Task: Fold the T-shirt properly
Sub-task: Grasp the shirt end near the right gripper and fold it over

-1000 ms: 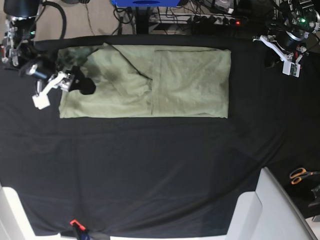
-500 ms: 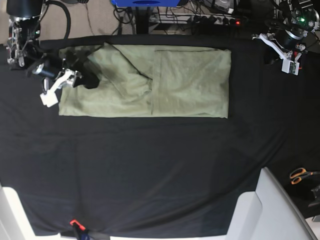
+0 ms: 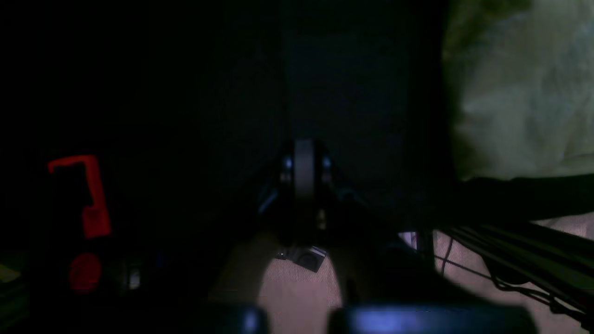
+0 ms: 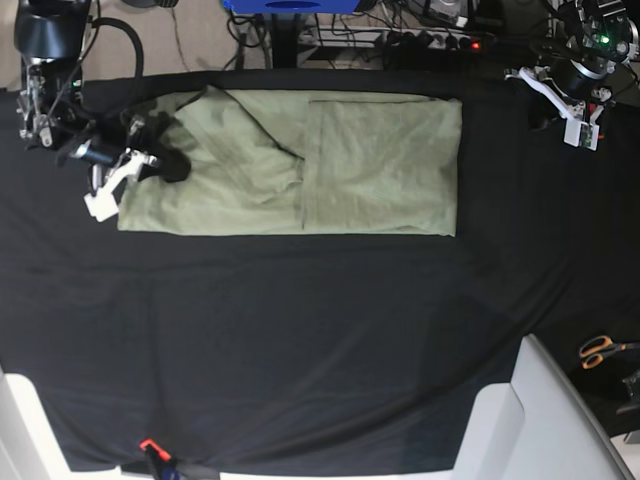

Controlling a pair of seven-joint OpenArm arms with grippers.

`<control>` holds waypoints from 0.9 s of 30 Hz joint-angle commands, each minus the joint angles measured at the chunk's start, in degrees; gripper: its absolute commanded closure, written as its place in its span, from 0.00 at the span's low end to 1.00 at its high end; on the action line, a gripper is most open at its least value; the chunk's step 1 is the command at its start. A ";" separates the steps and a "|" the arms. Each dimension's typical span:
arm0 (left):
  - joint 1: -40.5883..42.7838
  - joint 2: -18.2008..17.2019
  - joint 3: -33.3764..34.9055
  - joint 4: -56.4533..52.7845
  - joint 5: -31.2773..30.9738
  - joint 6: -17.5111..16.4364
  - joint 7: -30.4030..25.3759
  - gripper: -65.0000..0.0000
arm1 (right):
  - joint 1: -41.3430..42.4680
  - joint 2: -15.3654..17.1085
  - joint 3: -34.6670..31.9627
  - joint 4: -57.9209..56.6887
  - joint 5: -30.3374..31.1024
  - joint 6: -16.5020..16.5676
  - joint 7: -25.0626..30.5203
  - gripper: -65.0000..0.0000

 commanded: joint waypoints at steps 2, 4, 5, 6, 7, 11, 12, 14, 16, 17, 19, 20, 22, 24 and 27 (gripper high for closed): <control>0.36 -0.77 -0.59 0.67 -0.49 0.23 -0.99 1.00 | 0.41 2.49 0.42 0.05 -0.47 -1.02 0.43 1.00; 0.36 -0.77 -0.68 0.67 -0.49 0.23 -0.99 1.00 | 0.32 3.99 2.09 0.05 -0.39 -1.11 0.43 1.00; 0.36 -0.77 -0.68 0.67 -0.49 0.23 -0.99 1.00 | 0.23 4.51 3.58 0.05 -0.47 -1.11 0.25 0.99; 0.36 -0.77 -0.68 0.67 -0.49 0.23 -0.99 1.00 | 0.14 4.95 5.16 0.05 -0.65 -1.20 -0.01 0.99; 0.36 -0.77 -0.68 0.67 -0.49 0.23 -0.99 1.00 | -0.03 5.92 6.40 -0.04 -0.65 -1.20 -0.01 0.99; 0.36 -0.77 -0.59 0.67 -0.49 0.23 -0.99 1.00 | -0.82 10.49 7.63 0.58 -0.65 -8.23 0.16 0.99; 0.36 -0.77 -0.50 0.67 -0.49 0.23 -0.99 1.00 | -1.09 11.63 7.63 1.19 -0.65 -11.22 0.16 0.99; 0.36 -0.77 -0.50 0.67 -0.49 0.23 -0.99 1.00 | -2.14 12.60 7.45 4.00 -0.65 -16.49 0.34 0.99; 0.36 -0.86 -0.50 0.67 -0.49 0.23 -0.99 1.00 | -3.81 12.60 7.27 10.16 -0.74 -21.06 0.25 0.99; 0.36 -0.86 -0.50 0.67 -0.49 0.23 -0.99 1.00 | -4.69 12.51 7.10 13.50 -0.74 -23.79 -0.01 0.99; 0.36 -0.86 -0.50 0.67 -0.49 0.23 -0.99 1.00 | -6.10 12.42 4.37 20.71 -0.74 -30.82 -0.01 0.99; 0.36 -0.86 -0.50 0.67 -0.49 0.23 -0.99 1.00 | -6.62 12.42 2.62 23.70 -0.74 -34.34 -0.01 0.99; 0.36 -0.86 -0.41 0.67 -0.49 0.23 -0.99 1.00 | -7.24 12.42 -1.08 28.88 -0.74 -41.55 -0.01 0.99; 0.36 -0.86 -0.41 0.67 -0.49 0.23 -0.99 1.00 | -7.33 12.42 -5.30 33.10 -0.74 -47.53 -0.01 0.99; 0.36 -0.86 -0.41 0.67 -0.49 0.23 -0.99 1.00 | -6.71 12.42 -11.19 36.44 -0.74 -53.68 -0.01 0.99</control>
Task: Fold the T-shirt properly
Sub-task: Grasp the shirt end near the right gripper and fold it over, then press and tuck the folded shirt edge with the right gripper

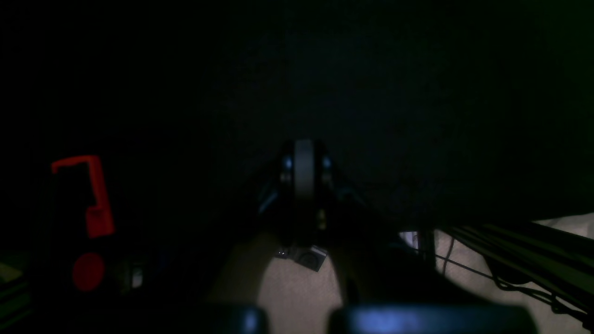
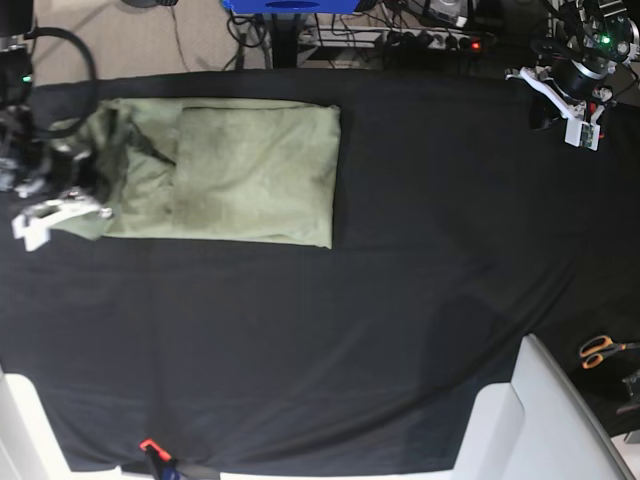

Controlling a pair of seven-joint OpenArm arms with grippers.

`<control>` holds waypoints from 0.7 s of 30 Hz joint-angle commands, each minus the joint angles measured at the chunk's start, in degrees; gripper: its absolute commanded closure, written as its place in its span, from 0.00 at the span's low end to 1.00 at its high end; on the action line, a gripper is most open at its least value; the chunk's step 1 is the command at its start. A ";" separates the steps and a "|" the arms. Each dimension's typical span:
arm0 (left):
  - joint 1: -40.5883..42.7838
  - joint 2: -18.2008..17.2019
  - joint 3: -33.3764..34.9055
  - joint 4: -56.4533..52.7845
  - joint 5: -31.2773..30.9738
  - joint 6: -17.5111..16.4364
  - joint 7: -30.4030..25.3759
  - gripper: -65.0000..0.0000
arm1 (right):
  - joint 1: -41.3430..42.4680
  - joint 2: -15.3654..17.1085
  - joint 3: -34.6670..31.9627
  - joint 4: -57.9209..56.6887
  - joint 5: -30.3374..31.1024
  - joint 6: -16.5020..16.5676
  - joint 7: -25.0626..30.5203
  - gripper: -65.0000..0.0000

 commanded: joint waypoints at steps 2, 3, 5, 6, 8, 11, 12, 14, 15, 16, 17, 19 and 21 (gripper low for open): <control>0.36 -0.75 -0.37 0.75 -0.49 0.21 -1.04 1.00 | 1.62 0.73 -2.99 1.85 0.64 -2.51 0.29 0.99; 0.36 -0.75 -0.37 0.75 -0.49 0.21 -1.04 1.00 | 1.88 0.11 -5.01 2.20 0.64 -4.18 0.29 0.99; 0.36 -0.92 -0.37 0.75 -0.49 0.21 -1.04 1.00 | 2.15 -0.59 -8.17 3.43 0.64 -6.73 0.56 0.99; 0.36 -0.92 -0.37 0.75 -0.49 0.21 -1.04 1.00 | 2.15 -0.76 -9.49 4.22 0.55 -7.34 0.73 0.99; 0.36 -0.92 -0.37 0.75 -0.49 0.21 -1.04 1.00 | 2.24 -1.29 -11.87 6.16 0.55 -7.43 0.82 0.99; 0.36 -0.92 -0.37 0.75 -0.49 0.21 -1.04 1.00 | 2.76 -3.05 -12.75 8.09 0.55 -7.43 0.29 0.99; 0.36 -0.92 -0.37 0.75 -0.49 0.21 -1.04 1.00 | 2.76 -3.75 -12.75 8.18 0.55 -7.43 0.29 0.99; 0.36 -0.92 -0.37 0.75 -0.49 0.21 -1.04 1.00 | 2.76 -4.81 -12.83 8.35 0.55 -7.43 0.29 0.99; 0.36 -0.92 -0.37 0.75 -0.49 0.21 -1.04 1.00 | 2.76 -5.34 -13.01 8.35 0.55 -7.43 0.29 0.99; 0.36 -0.92 -0.37 0.75 -0.49 0.21 -1.04 1.00 | 2.85 -5.78 -13.80 8.35 0.55 -7.43 0.29 0.99; 0.36 -0.83 -0.37 0.75 -0.49 0.21 -1.04 1.00 | 2.94 -5.95 -14.68 8.35 0.55 -7.43 0.29 0.99; 0.36 -0.83 -0.37 0.75 -0.49 0.21 -1.04 1.00 | 3.11 -6.30 -16.26 8.35 0.55 -7.43 0.56 0.99; 0.36 -0.83 -0.37 0.75 -0.49 0.21 -1.04 1.00 | 3.64 -6.39 -18.81 8.53 0.55 -7.52 0.73 0.99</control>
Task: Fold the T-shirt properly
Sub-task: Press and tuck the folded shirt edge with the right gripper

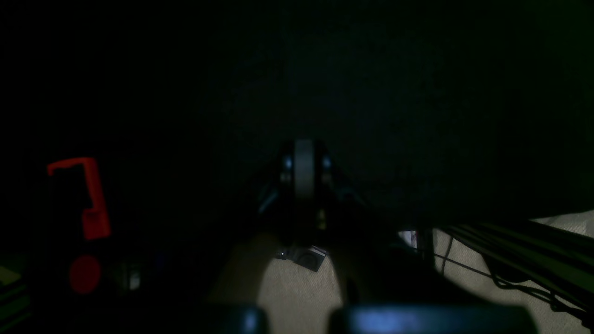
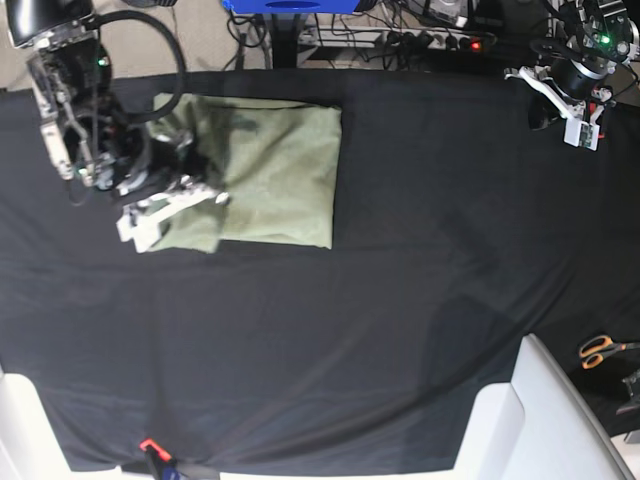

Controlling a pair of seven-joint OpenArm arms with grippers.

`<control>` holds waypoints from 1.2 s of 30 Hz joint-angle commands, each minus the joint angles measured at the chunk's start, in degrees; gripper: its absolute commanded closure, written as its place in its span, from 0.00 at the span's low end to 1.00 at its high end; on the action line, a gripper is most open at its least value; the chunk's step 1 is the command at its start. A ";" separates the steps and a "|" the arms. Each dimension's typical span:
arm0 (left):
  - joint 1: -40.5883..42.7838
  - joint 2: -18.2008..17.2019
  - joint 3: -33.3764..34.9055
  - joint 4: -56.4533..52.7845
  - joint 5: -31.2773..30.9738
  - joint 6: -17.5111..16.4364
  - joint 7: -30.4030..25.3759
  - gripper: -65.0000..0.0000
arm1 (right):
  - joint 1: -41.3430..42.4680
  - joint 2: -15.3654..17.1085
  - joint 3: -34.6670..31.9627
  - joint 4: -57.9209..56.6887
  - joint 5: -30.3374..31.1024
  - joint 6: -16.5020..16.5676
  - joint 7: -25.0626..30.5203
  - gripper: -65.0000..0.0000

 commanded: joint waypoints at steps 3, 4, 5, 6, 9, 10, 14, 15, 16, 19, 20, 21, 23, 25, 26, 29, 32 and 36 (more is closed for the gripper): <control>0.36 -0.79 -0.37 0.78 -0.49 0.23 -1.01 1.00 | 1.09 -0.32 -2.17 2.26 0.90 0.24 0.56 0.99; 0.36 -0.79 -0.37 0.78 -0.49 0.23 -1.01 1.00 | 1.09 -1.02 -2.17 2.44 0.90 0.24 0.56 0.99; 0.36 -0.79 -0.37 0.69 -0.49 0.23 -1.01 1.00 | 1.09 -1.55 -2.17 2.44 0.90 0.24 0.56 0.99; 0.36 -0.79 -0.37 0.69 -0.49 0.23 -1.01 1.00 | 1.09 -1.90 -2.17 2.35 0.90 0.24 0.56 0.99; 0.36 -0.79 -0.37 0.69 -0.49 0.23 -1.01 1.00 | 2.14 -2.43 -2.52 2.26 -0.86 0.24 0.56 0.99; 0.36 -0.79 -0.37 0.69 -0.49 0.23 -1.01 1.00 | 2.14 -3.39 -2.52 2.26 -1.91 0.24 0.38 0.99; 0.36 -0.79 -0.37 0.69 -0.49 0.23 -1.01 1.00 | 2.14 -5.94 -2.52 2.26 -5.43 0.42 -0.06 0.99; 0.36 -0.79 -0.37 0.69 -0.49 0.23 -1.01 1.00 | 2.14 -6.38 -2.52 2.26 -5.60 0.42 -0.06 0.99; 0.36 -0.79 -0.37 0.69 -0.49 0.23 -1.01 1.00 | 2.14 -6.65 -2.61 2.26 -5.78 0.42 -0.06 0.99; 0.36 -0.79 -0.37 0.60 -0.49 0.23 -1.01 1.00 | 2.14 -7.61 -2.61 2.26 -5.87 0.50 -0.06 0.99; 0.36 -0.79 -0.37 0.34 -0.49 0.23 -1.01 1.00 | 2.23 -7.61 -2.61 2.26 -5.87 0.50 -0.06 0.99; 0.28 -0.79 -0.37 -0.10 -0.49 0.23 -1.01 1.00 | 2.23 -7.70 -2.61 2.26 -5.87 0.50 -0.06 0.99; 0.28 -0.79 -0.37 -0.81 -0.49 0.23 -1.01 1.00 | 2.23 -7.79 -2.61 2.26 -5.87 0.50 -0.06 0.99; 0.28 -0.79 -0.37 -0.98 -0.49 0.23 -1.01 1.00 | 2.23 -7.79 -2.61 2.26 -5.87 0.50 -0.06 0.99; 0.28 -0.79 -0.37 -0.98 -0.49 0.23 -1.01 1.00 | 2.23 -7.79 -2.61 2.26 -5.87 0.50 -0.06 0.99; 0.28 -0.79 -0.37 -0.98 -0.49 0.23 -1.01 1.00 | 2.14 -7.79 -2.61 2.17 -5.87 0.50 0.21 0.99; 0.28 -0.79 -0.37 -0.90 -0.49 0.23 -1.01 1.00 | 2.14 -7.79 -2.61 2.17 -5.87 0.50 0.21 0.99; 0.28 -0.79 -0.37 -0.90 -0.49 0.23 -1.01 1.00 | 2.14 -7.79 -2.61 2.17 -5.87 0.50 0.30 0.99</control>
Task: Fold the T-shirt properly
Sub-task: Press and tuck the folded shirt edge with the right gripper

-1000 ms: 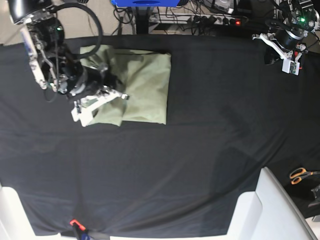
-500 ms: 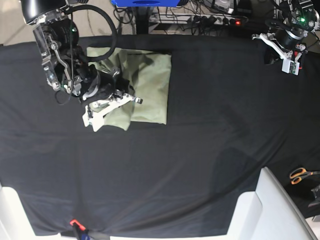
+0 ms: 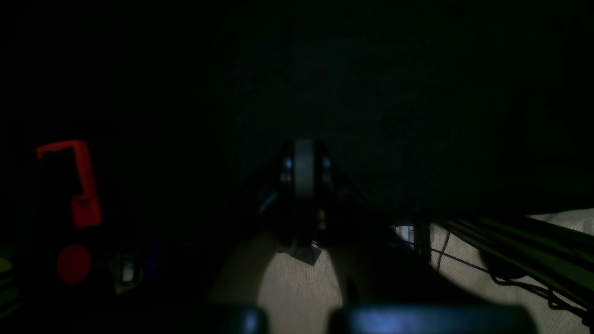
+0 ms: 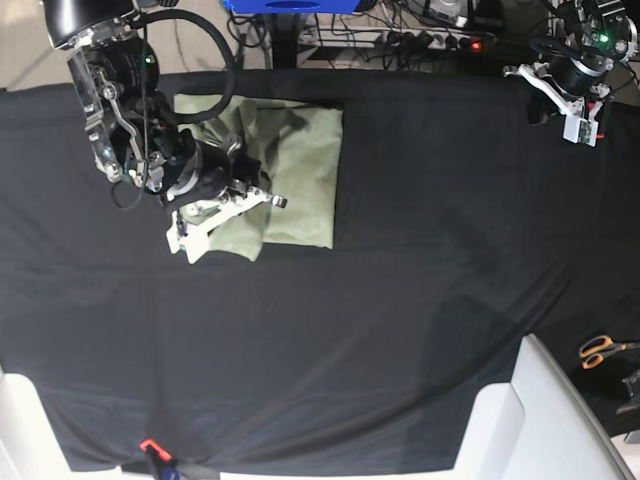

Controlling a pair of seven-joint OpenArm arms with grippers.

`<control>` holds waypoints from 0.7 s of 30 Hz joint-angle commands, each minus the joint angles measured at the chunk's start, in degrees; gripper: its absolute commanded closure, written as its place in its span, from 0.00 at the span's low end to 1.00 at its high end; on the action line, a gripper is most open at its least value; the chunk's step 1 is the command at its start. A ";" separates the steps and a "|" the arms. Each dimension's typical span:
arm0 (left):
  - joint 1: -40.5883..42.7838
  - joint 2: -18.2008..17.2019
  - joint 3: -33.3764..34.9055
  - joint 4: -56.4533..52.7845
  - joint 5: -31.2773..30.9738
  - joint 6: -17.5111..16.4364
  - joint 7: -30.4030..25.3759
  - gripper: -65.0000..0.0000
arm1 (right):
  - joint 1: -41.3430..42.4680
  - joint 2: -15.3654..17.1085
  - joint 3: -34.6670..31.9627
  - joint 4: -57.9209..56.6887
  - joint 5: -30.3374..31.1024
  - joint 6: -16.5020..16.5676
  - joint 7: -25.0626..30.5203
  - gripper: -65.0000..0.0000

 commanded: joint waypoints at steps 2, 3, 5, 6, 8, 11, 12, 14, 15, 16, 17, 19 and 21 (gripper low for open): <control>0.43 -0.81 -0.37 0.88 -0.49 0.14 -1.01 1.00 | 0.59 -0.18 0.17 0.97 0.62 0.48 0.58 0.99; 0.43 -0.81 -0.37 0.88 -0.49 0.14 -1.01 1.00 | 0.59 -0.18 0.17 0.97 0.62 0.48 0.58 0.99; 0.43 -0.81 -0.37 0.88 -0.49 0.14 -1.01 1.00 | 0.50 -0.27 0.17 0.97 0.62 0.48 0.58 0.99; 0.43 -0.81 -0.37 0.88 -0.49 0.14 -1.01 1.00 | 0.50 -0.54 0.17 0.97 0.62 0.48 0.58 0.99; 0.43 -0.81 -0.37 0.88 -0.49 0.14 -1.01 1.00 | 0.33 -1.15 0.17 0.97 0.62 0.48 0.49 0.99; 0.43 -0.81 -0.37 0.88 -0.49 0.14 -1.01 1.00 | 0.33 -1.33 0.17 0.18 0.71 0.48 0.32 0.99; 0.43 -0.81 -0.37 0.88 -0.49 0.14 -1.01 1.00 | 0.50 -1.42 0.17 -0.52 0.80 0.48 0.40 0.99; 0.43 -0.81 -0.37 0.88 -0.49 0.14 -1.01 1.00 | 0.68 -1.42 0.17 -2.02 0.89 0.48 0.58 0.99; 0.43 -0.81 -0.37 0.88 -0.49 0.14 -1.01 1.00 | 0.68 -1.42 0.17 -2.46 0.89 0.48 0.67 0.99; 0.43 -0.81 -0.37 0.88 -0.49 0.14 -1.01 1.00 | 0.68 -1.42 0.17 -2.63 0.89 0.48 0.67 0.98; 0.43 -0.81 -0.37 0.88 -0.49 0.14 -1.01 1.00 | 0.59 -1.59 0.17 -2.63 0.89 0.48 0.67 0.96; 0.43 -0.90 -0.37 0.88 -0.49 0.14 -1.01 1.00 | 0.50 -2.12 0.17 -2.54 0.71 0.48 0.67 0.85; 0.43 -0.90 -0.37 0.88 -0.49 0.14 -1.01 1.00 | 0.50 -2.21 0.17 -2.54 0.71 0.48 0.67 0.70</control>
